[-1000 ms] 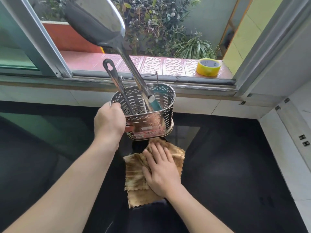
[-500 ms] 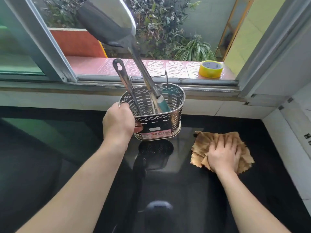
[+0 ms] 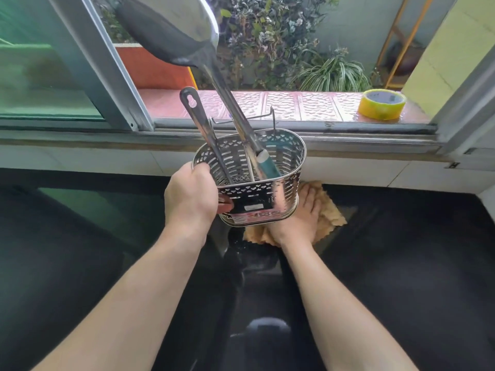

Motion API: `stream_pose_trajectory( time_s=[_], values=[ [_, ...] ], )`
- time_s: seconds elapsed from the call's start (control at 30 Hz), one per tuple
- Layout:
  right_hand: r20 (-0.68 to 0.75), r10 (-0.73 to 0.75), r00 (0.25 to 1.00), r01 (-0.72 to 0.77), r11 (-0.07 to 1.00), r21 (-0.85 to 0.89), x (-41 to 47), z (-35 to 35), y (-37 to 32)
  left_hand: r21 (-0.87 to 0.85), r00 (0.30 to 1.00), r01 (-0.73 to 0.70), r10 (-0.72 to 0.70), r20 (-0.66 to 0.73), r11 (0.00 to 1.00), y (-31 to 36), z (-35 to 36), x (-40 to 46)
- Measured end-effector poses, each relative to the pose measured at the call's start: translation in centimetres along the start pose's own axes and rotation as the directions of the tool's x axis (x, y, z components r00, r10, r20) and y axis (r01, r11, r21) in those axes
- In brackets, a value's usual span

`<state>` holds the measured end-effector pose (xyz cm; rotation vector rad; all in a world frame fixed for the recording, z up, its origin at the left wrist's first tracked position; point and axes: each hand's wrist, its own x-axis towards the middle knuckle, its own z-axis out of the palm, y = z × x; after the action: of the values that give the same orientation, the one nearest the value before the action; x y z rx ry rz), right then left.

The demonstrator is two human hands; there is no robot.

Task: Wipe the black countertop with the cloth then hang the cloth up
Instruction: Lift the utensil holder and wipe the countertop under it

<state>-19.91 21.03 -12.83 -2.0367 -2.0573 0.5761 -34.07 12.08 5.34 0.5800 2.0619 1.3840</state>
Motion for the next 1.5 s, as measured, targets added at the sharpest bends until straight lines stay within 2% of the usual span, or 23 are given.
stream_pose_trajectory(
  time_s=[0.07, 0.1, 0.17, 0.2, 0.27, 0.37, 0.47, 0.53, 0.7, 0.97, 1.1, 1.5],
  values=[
    [-0.019, 0.064, 0.998, -0.057, 0.965, 0.255, -2.8, 1.2, -2.5, 0.013, 1.0, -0.002, 0.002, 0.0, 1.0, -0.1, -0.3, 0.2],
    [-0.094, -0.016, 0.995, 0.043, 0.956, 0.291, -4.2, 2.1, -3.3, 0.019, 1.0, -0.003, 0.003, 0.004, 1.0, -0.1, -0.4, 0.2],
    [-0.123, -0.236, 0.964, 0.252, 0.957, 0.14, -6.9, 3.5, -5.2, 0.047, 1.0, -0.014, 0.014, 0.004, 0.999, -0.1, -0.4, 0.1],
    [-0.089, -0.316, 0.945, 0.321, 0.946, 0.05, -8.0, 3.9, -5.7, 0.056, 1.0, -0.018, 0.018, 0.004, 0.998, -0.1, -0.3, -0.1],
    [-0.011, -0.443, 0.897, 0.442, 0.897, -0.017, -9.7, 4.8, -5.7, 0.059, 1.0, -0.015, 0.014, 0.011, 0.998, -0.1, 0.1, -0.6],
    [0.07, -0.559, 0.826, 0.564, 0.821, -0.091, -12.1, 5.6, -3.4, 0.064, 0.999, -0.011, 0.009, 0.035, 0.998, 0.0, 0.8, -1.3],
    [0.141, -0.577, 0.805, 0.592, 0.798, -0.113, -14.0, 5.1, -0.5, 0.068, 0.998, -0.023, 0.019, 0.055, 0.997, -0.2, 1.7, -1.8],
    [0.162, -0.561, 0.812, 0.58, 0.806, -0.116, -15.1, 4.3, 1.5, 0.059, 0.998, -0.013, 0.009, 0.07, 0.998, -0.5, 2.2, -1.8],
    [0.047, -0.468, 0.883, 0.469, 0.869, -0.158, -16.6, 1.6, 6.8, 0.065, 0.994, -0.007, 0.0, 0.113, 0.998, -1.5, 4.1, -2.4],
    [0.005, -0.227, 0.974, 0.222, 0.95, -0.221, -17.4, -1.9, 14.7, 0.09, 0.992, 0.012, -0.023, 0.125, 0.996, -2.9, 6.8, -3.7],
    [-0.04, -0.116, 0.992, 0.103, 0.965, -0.242, -18.1, -3.2, 16.9, 0.124, 0.993, 0.003, -0.017, 0.113, 0.992, -3.5, 7.7, -4.1],
    [-0.045, -0.077, 0.996, 0.066, 0.975, -0.211, -18.3, -3.6, 17.0, 0.204, 0.993, -0.008, -0.016, 0.118, 0.979, -4.7, 8.6, -3.1]
  ],
)
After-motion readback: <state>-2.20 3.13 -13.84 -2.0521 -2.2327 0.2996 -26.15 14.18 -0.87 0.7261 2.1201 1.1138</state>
